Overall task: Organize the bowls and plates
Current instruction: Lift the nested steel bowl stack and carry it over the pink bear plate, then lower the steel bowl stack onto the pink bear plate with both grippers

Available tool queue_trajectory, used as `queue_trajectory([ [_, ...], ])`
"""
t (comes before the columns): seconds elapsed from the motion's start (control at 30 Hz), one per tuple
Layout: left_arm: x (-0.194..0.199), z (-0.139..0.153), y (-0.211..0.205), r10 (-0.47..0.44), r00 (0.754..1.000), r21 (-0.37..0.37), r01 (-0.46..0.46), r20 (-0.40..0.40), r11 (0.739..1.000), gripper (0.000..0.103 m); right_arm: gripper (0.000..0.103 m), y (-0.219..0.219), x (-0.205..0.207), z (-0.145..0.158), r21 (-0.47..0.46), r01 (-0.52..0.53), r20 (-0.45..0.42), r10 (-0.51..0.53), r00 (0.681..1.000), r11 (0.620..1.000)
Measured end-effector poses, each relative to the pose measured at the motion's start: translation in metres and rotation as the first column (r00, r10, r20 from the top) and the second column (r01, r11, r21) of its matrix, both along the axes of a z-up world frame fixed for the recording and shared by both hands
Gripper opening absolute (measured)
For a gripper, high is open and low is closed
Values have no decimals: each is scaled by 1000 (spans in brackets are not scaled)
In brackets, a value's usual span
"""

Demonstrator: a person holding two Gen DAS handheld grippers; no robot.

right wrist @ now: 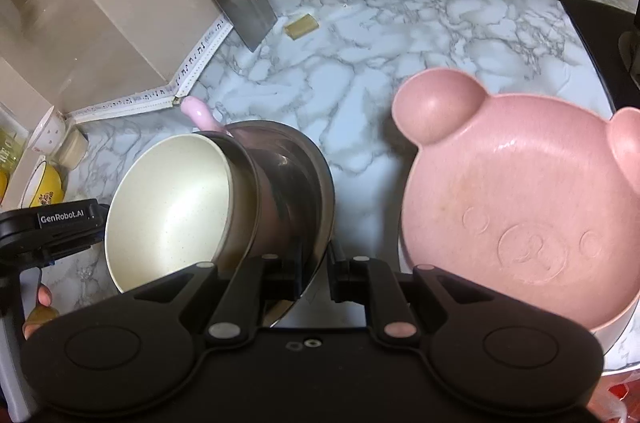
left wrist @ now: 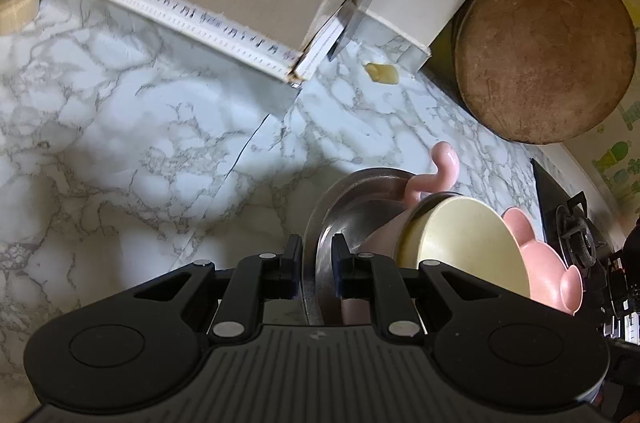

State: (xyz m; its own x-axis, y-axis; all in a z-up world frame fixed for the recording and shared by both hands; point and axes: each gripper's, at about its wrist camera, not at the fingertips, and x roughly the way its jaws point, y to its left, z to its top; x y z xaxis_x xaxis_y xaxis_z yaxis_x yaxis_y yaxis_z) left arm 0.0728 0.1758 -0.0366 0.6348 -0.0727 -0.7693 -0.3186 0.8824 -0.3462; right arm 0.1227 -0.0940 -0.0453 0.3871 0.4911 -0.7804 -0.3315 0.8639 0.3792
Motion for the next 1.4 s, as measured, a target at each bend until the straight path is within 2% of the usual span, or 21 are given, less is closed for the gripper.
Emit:
queue_trajectory([
  [0.23, 6, 24, -27, -44, 998, 28, 43, 42, 999, 15, 14, -21, 2, 24, 6, 12, 49, -13, 999, 1000],
  [0.57, 32, 42, -90, -168, 983, 61, 163, 80, 985, 15, 14, -79, 8, 38, 21, 108, 72, -109, 991, 994],
  [1.03, 66, 17, -184, -311, 949, 114, 303, 59, 946, 15, 14, -165, 10, 29, 11, 261, 76, -261, 962, 965],
  [1.4, 69, -9, -213, -343, 939, 144, 338, 14, 930, 15, 14, -194, 14, 7, -20, 281, 66, -279, 958, 959],
])
